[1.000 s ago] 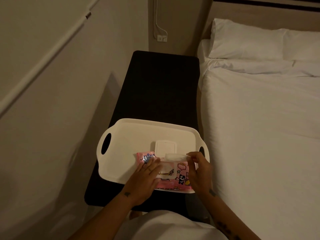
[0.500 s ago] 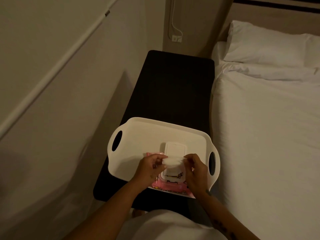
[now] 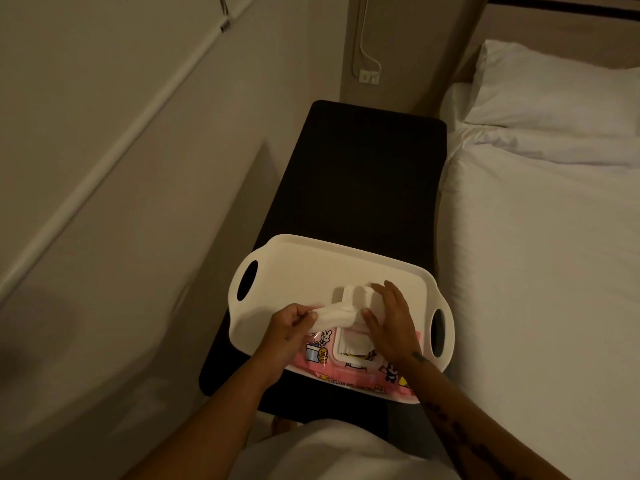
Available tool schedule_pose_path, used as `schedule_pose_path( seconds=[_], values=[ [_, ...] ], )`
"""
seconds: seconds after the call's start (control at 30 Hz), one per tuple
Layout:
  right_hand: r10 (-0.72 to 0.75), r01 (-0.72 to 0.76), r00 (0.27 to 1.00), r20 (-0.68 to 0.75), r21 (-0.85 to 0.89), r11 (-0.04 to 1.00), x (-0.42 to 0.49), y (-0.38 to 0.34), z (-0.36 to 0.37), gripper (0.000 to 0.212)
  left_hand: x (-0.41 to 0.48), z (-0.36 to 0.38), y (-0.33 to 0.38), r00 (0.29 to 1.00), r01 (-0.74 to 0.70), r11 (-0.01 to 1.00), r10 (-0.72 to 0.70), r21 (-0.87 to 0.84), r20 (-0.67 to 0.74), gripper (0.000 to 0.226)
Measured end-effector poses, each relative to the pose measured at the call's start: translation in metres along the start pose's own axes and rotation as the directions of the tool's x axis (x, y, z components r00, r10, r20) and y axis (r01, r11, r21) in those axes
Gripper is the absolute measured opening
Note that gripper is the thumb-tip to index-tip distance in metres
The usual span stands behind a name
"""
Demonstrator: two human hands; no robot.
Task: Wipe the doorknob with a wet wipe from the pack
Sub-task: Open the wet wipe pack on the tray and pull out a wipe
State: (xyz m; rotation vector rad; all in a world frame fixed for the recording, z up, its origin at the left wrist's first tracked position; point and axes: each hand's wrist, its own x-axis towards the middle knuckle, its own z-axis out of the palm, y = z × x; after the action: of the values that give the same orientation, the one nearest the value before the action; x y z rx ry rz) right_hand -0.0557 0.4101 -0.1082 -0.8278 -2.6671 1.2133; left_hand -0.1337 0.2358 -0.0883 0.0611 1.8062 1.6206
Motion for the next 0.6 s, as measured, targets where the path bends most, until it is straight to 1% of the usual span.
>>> schedule_pose_path(
  seconds=[0.07,0.17,0.27,0.4,0.5,0.6],
  values=[
    [0.006,-0.006,0.999,0.042,-0.009,1.000,0.004,0.001,0.001,0.050,0.000,-0.003,-0.002,1.000,0.013,1.000,-0.013,-0.015,-0.012,0.013],
    [-0.020,0.021,0.997,0.070,-0.012,1.000,0.005,0.000,0.001,0.048,0.001,-0.007,-0.006,0.997,0.037,0.998,-0.041,-0.057,-0.067,0.011],
    [-0.058,0.058,0.998,0.021,-0.015,0.998,0.001,-0.005,0.000,0.043,0.002,-0.011,-0.010,0.987,0.050,0.992,-0.067,-0.116,-0.149,0.010],
    [-0.132,0.130,0.991,-0.037,-0.048,0.990,-0.015,-0.008,-0.004,0.045,0.005,-0.020,-0.018,0.968,0.072,0.990,-0.099,-0.123,-0.229,0.012],
    [-0.215,0.210,0.975,-0.060,-0.069,0.975,-0.032,-0.008,-0.008,0.046,0.005,-0.021,-0.022,0.968,0.105,0.978,-0.142,-0.178,-0.209,0.012],
    [-0.300,0.294,0.953,-0.035,-0.125,0.948,-0.049,-0.009,-0.010,0.044,0.003,-0.019,-0.026,0.972,0.122,0.963,-0.165,-0.239,-0.166,0.014]
  ],
)
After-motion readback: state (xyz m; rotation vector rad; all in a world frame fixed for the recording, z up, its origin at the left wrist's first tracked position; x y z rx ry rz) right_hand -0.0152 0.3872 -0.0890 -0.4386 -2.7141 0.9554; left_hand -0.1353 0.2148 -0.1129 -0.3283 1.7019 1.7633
